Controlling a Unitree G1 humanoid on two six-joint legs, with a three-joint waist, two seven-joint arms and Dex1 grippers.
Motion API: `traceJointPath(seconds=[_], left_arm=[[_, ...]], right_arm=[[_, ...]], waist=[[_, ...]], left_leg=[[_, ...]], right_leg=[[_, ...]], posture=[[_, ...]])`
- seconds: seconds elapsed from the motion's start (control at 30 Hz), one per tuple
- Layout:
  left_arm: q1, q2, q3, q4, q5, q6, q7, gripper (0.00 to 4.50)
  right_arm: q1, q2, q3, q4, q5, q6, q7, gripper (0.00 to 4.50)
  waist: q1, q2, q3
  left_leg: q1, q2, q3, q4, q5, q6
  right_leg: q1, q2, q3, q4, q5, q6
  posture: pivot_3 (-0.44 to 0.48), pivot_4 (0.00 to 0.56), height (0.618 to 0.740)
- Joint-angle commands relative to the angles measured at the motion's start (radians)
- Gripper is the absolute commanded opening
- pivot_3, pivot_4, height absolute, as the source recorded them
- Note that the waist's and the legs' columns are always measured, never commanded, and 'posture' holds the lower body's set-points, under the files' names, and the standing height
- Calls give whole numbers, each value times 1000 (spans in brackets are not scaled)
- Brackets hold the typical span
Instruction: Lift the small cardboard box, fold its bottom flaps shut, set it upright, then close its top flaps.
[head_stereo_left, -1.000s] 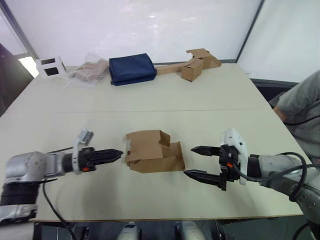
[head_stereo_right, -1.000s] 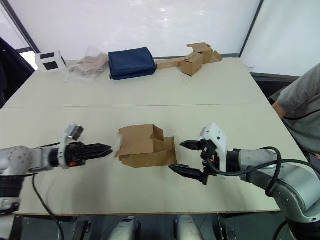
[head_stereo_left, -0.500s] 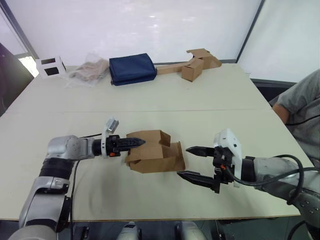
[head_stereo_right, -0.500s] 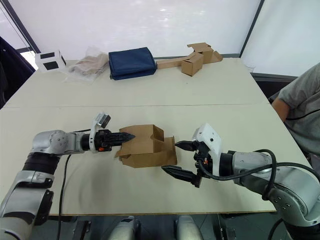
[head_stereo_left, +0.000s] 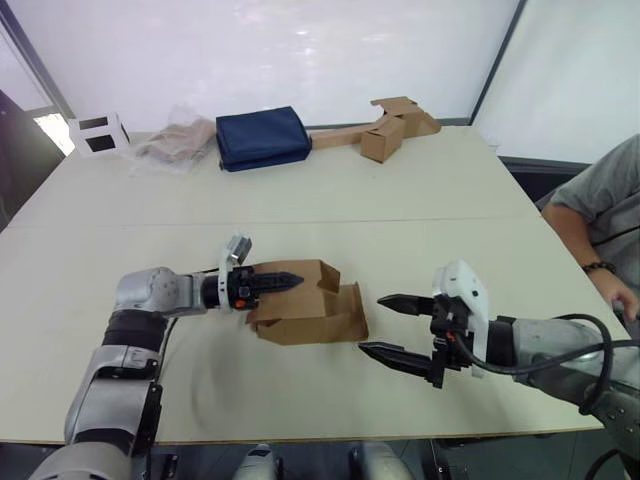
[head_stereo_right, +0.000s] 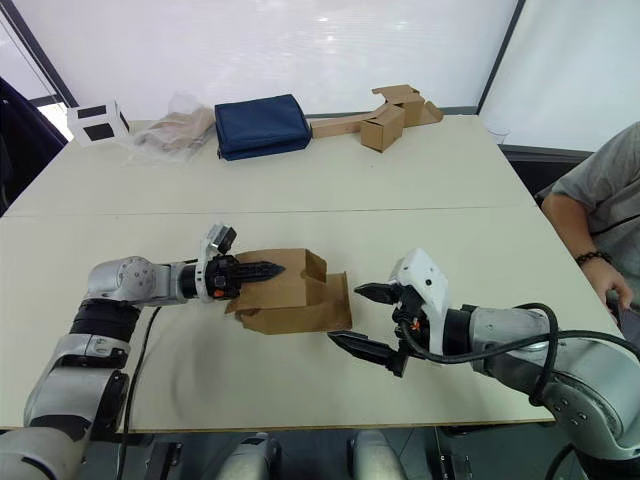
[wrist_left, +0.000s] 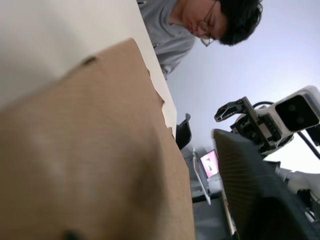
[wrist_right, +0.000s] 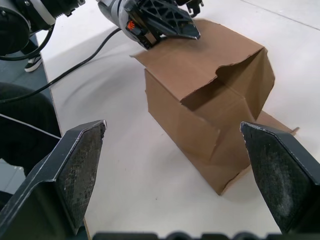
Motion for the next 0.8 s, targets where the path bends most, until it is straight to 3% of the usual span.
traceJointPath(seconds=[0.03,0.07,0.27,0.4,0.63,0.67,0.7,0.8], left_arm=[[5,6,27,-72,-33,19,-5,294],[10,11,30,-81,-37,25,-5,44],[13,60,49,-159,-41,-24,-16,44],[-72,107,92,-231,3,-213,-2,44],[-188,158,54,-246,109,-464,-51,44],[-210,156,44,-246,131,-508,-58,0],[-227,154,37,-242,146,-538,-64,0],[-283,117,56,-200,129,-547,-51,0]], right_arm=[[1,-3,-6,-21,19,-20,3,4500],[1,-5,-5,-18,18,-21,5,4500],[-1,28,-41,13,36,-50,-8,4500],[-120,231,-144,142,43,-200,-188,4500],[-305,451,-127,228,40,-321,-352,4500],[-349,504,-127,259,37,-360,-378,3971],[-381,540,-128,284,32,-386,-395,3835],[-451,574,-95,366,-34,-420,-371,2830]], waist=[[0,0,0],[0,0,0],[0,0,0],[0,0,0],[0,1,0],[-2,1,0],[-4,1,0],[-3,1,0]], left_leg=[[0,0,0,0,0,0],[0,0,0,0,0,0],[0,0,0,0,0,0],[0,1,0,0,0,0],[-1,0,0,-3,4,-7],[-1,0,1,-2,4,-7],[-1,0,1,-2,4,-7],[-1,0,1,-2,4,-7]], right_leg=[[0,0,0,0,0,0],[0,0,0,0,0,0],[0,0,0,0,0,0],[0,0,0,0,0,0],[-1,-1,0,-1,0,0],[-2,-1,0,-1,0,0],[-2,0,0,0,0,0],[-3,0,0,2,0,0]], posture=[[0,150,740],[0,150,740],[0,150,740],[0,150,740],[0,150,740],[0,150,740],[0,150,740],[0,150,740]])
